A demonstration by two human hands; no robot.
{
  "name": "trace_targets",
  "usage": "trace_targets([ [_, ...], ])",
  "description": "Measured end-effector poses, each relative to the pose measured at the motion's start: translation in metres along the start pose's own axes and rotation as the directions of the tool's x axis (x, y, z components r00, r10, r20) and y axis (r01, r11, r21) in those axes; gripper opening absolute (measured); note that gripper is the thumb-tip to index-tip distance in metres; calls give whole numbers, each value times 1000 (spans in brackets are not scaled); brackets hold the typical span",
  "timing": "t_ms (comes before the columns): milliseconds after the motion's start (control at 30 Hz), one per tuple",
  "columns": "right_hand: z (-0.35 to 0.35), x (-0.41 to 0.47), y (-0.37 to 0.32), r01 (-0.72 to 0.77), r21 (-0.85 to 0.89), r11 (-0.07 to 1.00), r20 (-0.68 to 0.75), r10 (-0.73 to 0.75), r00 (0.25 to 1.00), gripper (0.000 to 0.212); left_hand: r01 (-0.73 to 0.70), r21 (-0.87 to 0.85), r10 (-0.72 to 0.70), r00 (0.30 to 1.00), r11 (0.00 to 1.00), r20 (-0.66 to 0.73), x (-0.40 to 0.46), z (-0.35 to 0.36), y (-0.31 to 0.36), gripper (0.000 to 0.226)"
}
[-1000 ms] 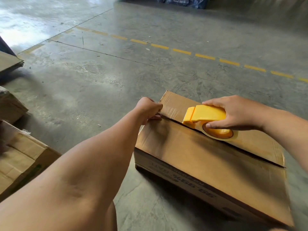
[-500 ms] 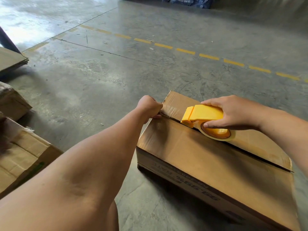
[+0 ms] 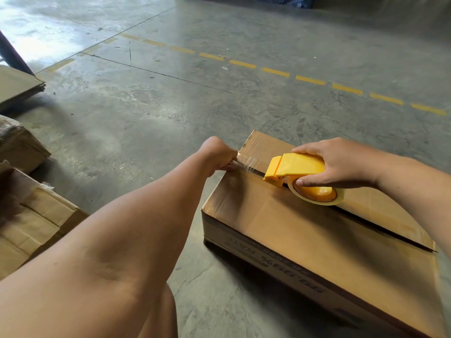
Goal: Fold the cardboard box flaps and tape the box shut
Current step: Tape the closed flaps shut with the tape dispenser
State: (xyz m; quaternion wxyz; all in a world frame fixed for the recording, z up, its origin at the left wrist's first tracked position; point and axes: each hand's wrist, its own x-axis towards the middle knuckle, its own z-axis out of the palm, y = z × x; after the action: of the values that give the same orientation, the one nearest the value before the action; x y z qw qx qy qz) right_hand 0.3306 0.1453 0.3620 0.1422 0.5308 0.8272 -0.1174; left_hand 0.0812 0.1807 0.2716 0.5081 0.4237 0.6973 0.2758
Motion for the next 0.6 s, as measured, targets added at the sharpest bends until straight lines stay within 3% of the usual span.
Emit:
trace_targets([
  [267,1,7,0,10,-14,1000,21,-9,1000,85,-46,237,54,998,970,-31,11,-1,-11,11],
  [400,3,10,0,-4,-24,1000,46,5,999,85,-73,422,98,995,904,-36,14,1,-24,38],
  [600,4,14,0,-5,-31,999,69,7,998,85,-220,461,312,941,860,-133,1,13,-44,32],
])
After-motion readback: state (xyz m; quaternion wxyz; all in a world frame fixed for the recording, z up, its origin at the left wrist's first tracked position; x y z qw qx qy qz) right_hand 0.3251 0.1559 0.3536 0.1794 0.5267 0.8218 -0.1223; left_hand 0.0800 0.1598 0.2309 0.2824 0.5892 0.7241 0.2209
